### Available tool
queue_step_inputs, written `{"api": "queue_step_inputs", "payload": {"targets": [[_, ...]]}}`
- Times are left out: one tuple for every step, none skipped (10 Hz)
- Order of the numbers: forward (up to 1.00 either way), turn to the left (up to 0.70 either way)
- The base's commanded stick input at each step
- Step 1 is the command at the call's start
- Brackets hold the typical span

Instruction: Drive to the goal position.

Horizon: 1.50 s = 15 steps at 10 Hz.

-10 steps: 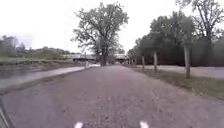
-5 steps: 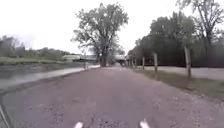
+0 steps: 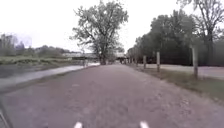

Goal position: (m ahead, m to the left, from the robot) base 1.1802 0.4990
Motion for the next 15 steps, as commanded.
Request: {"api": "queue_step_inputs", "payload": {"targets": [[0.70, 0.00], [0.70, 0.00], [0.70, 0.00], [0.70, 0.00], [0.70, 0.00], [0.70, 0.00], [0.70, 0.00], [0.70, 0.00], [0.70, 0.00], [0.70, 0.00], [0.70, 0.00], [0.70, 0.00], [0.70, 0.00], [0.70, 0.00], [0.70, 0.00]]}}
